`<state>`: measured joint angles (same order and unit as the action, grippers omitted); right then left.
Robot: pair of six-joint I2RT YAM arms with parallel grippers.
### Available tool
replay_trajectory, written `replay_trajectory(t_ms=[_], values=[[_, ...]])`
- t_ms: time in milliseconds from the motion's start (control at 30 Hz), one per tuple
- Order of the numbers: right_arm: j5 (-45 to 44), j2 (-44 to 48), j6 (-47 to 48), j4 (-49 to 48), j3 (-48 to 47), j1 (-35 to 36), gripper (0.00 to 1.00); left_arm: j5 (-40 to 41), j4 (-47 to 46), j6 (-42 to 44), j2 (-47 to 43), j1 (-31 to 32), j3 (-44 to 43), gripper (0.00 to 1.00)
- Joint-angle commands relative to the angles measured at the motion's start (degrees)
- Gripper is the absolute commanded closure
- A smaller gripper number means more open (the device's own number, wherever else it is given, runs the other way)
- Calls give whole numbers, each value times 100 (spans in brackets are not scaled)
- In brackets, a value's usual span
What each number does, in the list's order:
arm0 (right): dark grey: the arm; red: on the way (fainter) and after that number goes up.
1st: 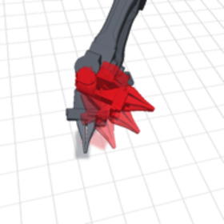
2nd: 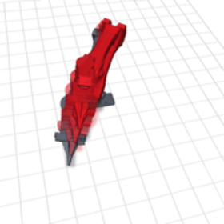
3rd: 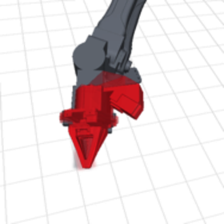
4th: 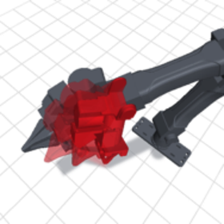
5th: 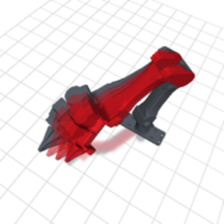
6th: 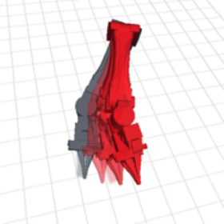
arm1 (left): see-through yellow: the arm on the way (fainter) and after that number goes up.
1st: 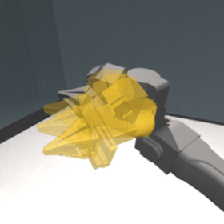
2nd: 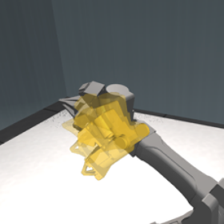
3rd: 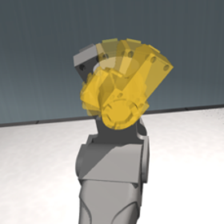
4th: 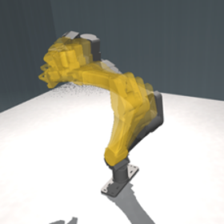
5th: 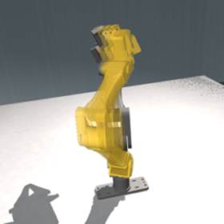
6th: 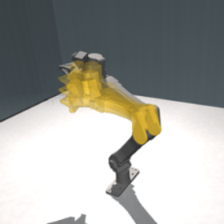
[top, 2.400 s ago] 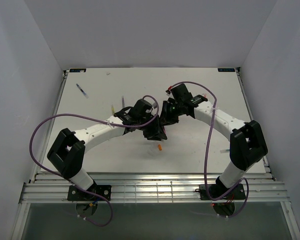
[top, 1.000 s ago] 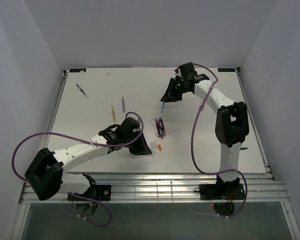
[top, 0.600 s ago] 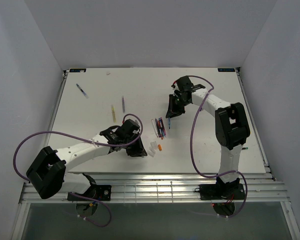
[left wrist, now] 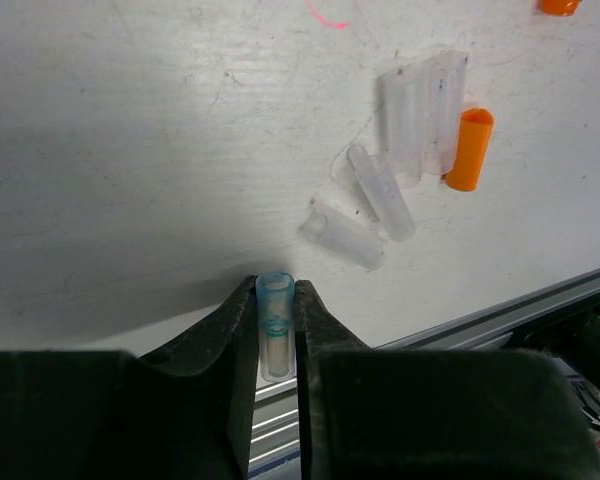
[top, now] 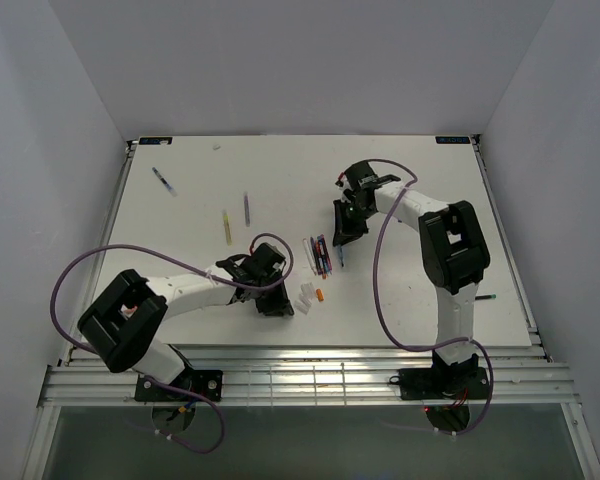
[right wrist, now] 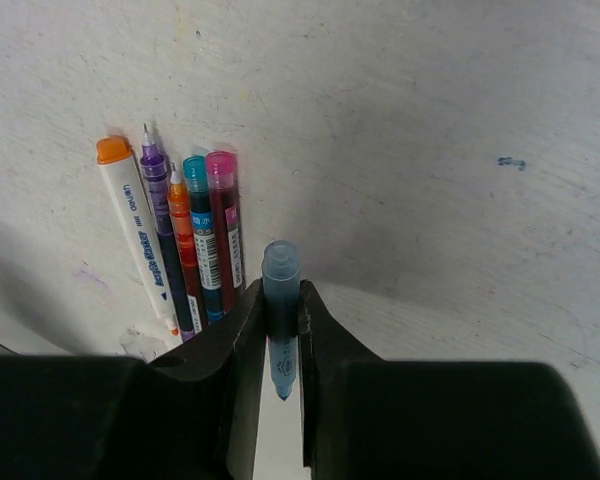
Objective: Open the pen caps
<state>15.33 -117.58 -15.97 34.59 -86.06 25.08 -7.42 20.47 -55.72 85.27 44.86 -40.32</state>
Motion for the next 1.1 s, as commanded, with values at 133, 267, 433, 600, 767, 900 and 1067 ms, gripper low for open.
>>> replay_trajectory(t_ms=[133, 267, 433, 600, 767, 900, 1067], values=[[40, -257, 23, 22, -200, 138, 77, 48, -245, 149, 191, -100, -152, 56], [66, -230, -38, 30, -385, 138, 67, 56, -228, 193, 104, -127, -143, 50], [-74, -73, -178, 39, -727, 67, 56, 30, -157, 185, -125, -144, -73, 48], [-715, 139, -249, 39, -1079, -398, 54, 21, -26, 185, -485, -136, -12, 47], [-1102, 25, -275, 161, -1544, -1205, 54, 48, 97, 211, -941, -144, 32, 47], [-1401, -318, -223, 408, -2107, -1611, 54, 65, 185, 299, -1101, -144, -29, 47], [-1910, -678, -100, 514, -2538, -1831, 54, 48, 256, 483, -1101, -144, -257, 47]])
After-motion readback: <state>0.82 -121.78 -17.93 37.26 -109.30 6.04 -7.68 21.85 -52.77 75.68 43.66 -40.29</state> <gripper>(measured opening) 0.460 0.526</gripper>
